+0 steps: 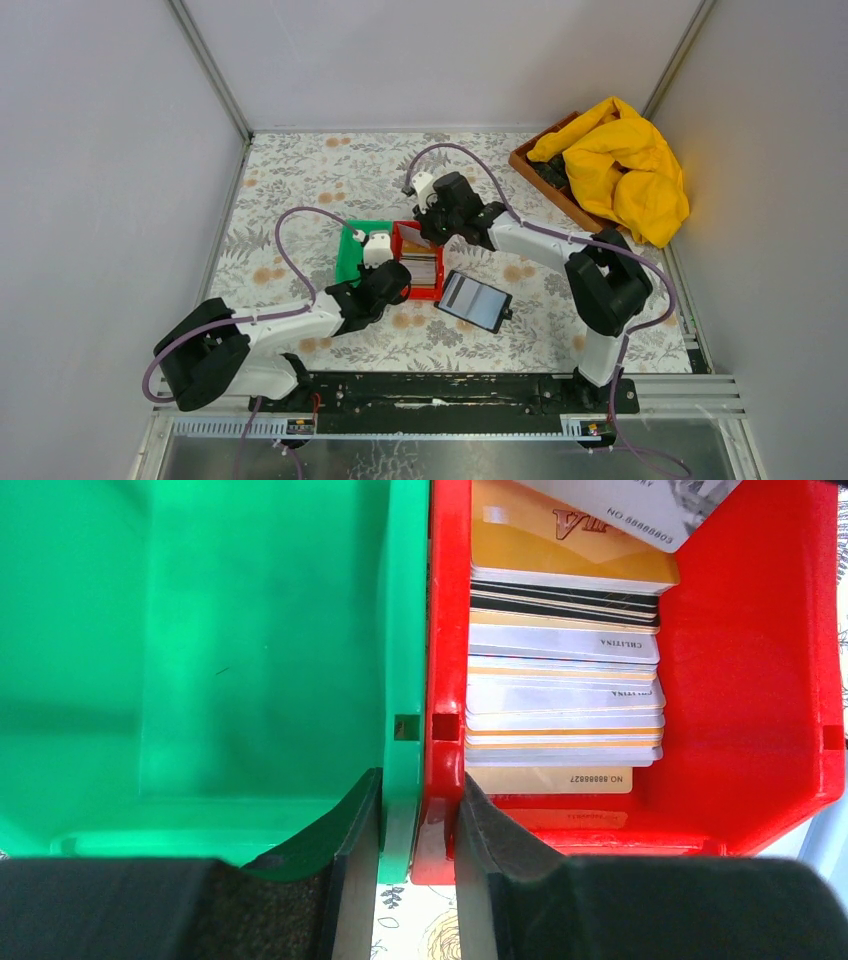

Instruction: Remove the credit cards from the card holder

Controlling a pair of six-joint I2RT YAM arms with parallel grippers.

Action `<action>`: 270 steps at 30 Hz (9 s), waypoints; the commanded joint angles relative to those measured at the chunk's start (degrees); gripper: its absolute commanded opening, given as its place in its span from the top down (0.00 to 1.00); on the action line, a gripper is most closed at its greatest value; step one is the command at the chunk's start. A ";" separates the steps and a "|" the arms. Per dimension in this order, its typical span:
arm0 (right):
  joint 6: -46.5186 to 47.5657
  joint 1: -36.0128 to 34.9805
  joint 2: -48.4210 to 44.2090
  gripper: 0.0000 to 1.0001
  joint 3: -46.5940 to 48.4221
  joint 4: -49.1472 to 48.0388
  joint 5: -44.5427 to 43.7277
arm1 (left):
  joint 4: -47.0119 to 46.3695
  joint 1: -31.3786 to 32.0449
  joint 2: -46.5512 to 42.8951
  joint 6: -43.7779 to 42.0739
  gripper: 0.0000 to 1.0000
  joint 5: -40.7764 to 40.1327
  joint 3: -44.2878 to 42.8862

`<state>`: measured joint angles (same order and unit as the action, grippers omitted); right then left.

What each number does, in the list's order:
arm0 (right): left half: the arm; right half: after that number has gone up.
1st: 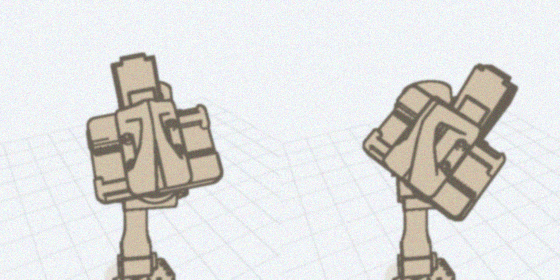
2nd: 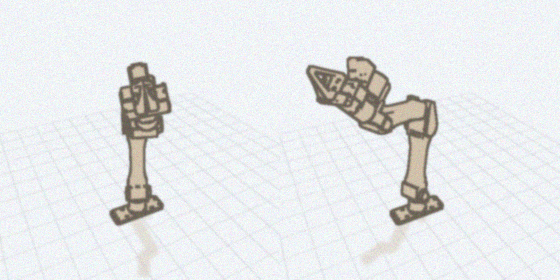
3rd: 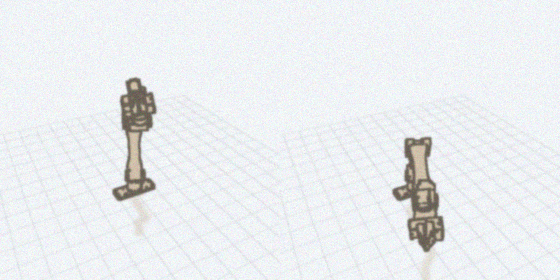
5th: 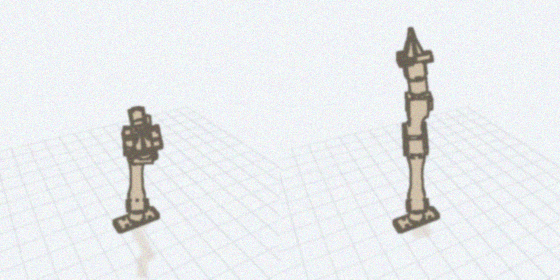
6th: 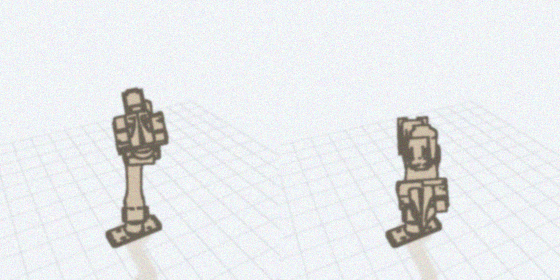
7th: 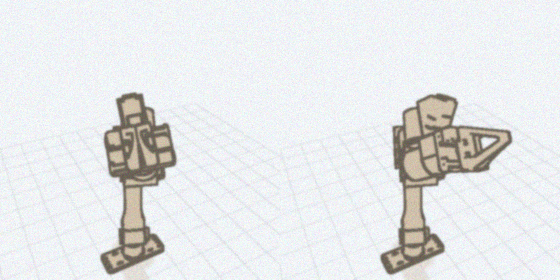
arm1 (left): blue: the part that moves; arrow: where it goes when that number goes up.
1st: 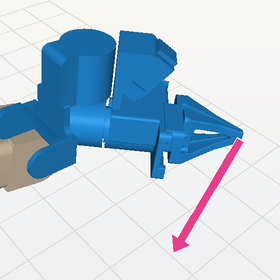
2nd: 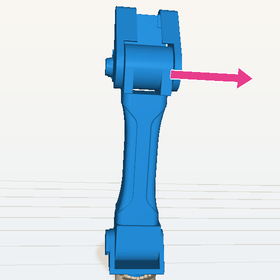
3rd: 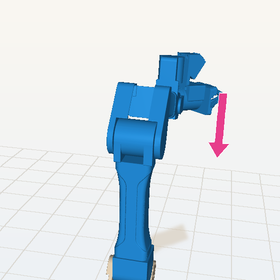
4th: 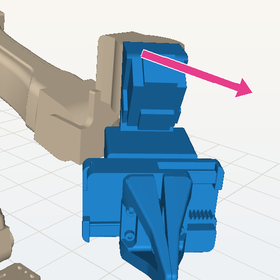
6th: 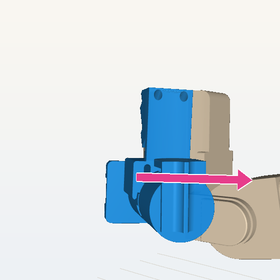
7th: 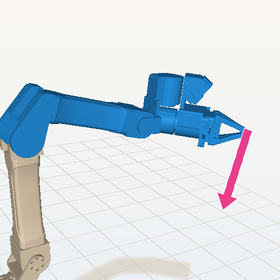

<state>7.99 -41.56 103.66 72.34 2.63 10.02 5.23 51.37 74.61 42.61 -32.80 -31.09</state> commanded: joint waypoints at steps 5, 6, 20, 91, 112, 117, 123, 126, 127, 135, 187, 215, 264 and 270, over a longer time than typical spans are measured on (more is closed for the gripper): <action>4.84 0.34 3.92 1.00 5.86 2.85 -4.20 | 5.95 0.22 3.10 4.61 1.00 7.24 2.55; 5.05 0.34 4.04 1.00 5.76 2.74 -4.56 | 5.81 0.22 3.21 4.59 1.00 7.37 2.54; 3.13 -0.03 -1.10 0.80 -3.04 -1.41 0.02 | 5.19 0.22 4.46 4.17 1.00 7.82 1.92; -24.25 -13.59 -20.75 0.74 -35.24 -20.40 -13.52 | 18.47 10.24 -22.76 11.81 0.34 -7.28 0.55; -20.54 -13.35 -4.64 0.77 -21.41 -21.25 -12.30 | 20.33 10.34 -25.73 12.98 0.32 -7.22 1.94; -19.86 -11.27 -2.98 0.77 -16.99 -18.77 -12.02 | 20.12 10.25 -25.50 13.48 0.32 -6.76 2.44; -19.46 -11.62 -8.77 0.73 -17.56 -16.92 -9.13 | 17.92 10.24 -24.97 11.18 0.31 -4.92 2.28; -20.70 -12.48 -16.14 0.71 -23.01 -18.10 -8.72 | 13.56 10.24 -24.61 9.51 0.29 -1.74 3.37; -21.31 -12.64 -19.02 0.70 -25.32 -18.74 -8.66 | 11.84 10.28 -24.36 9.09 0.28 -0.61 3.92; -27.41 -12.65 -43.93 0.47 -49.07 -17.37 -18.22 | 0.60 15.36 -18.77 10.94 0.28 0.62 8.39; -45.49 -2.53 -47.01 0.97 -56.37 -2.42 -28.83 | -5.76 20.41 -10.21 12.43 0.28 -1.79 6.86; -40.78 -0.51 -34.84 0.62 -46.21 -16.79 -13.20 | -32.24 20.26 -11.11 4.87 1.00 7.50 11.69; -38.18 5.16 -35.04 1.00 -53.97 -25.31 -6.63 | -53.84 11.73 26.43 15.28 1.00 13.09 6.82; -38.55 5.50 -34.35 0.79 -53.88 -24.87 -7.03 | -54.35 11.72 26.21 15.65 1.00 12.87 7.86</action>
<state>-31.07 -36.62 68.75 18.02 -20.23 3.99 -49.25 63.11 99.68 58.22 -18.20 -24.40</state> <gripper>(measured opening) 0.119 0.009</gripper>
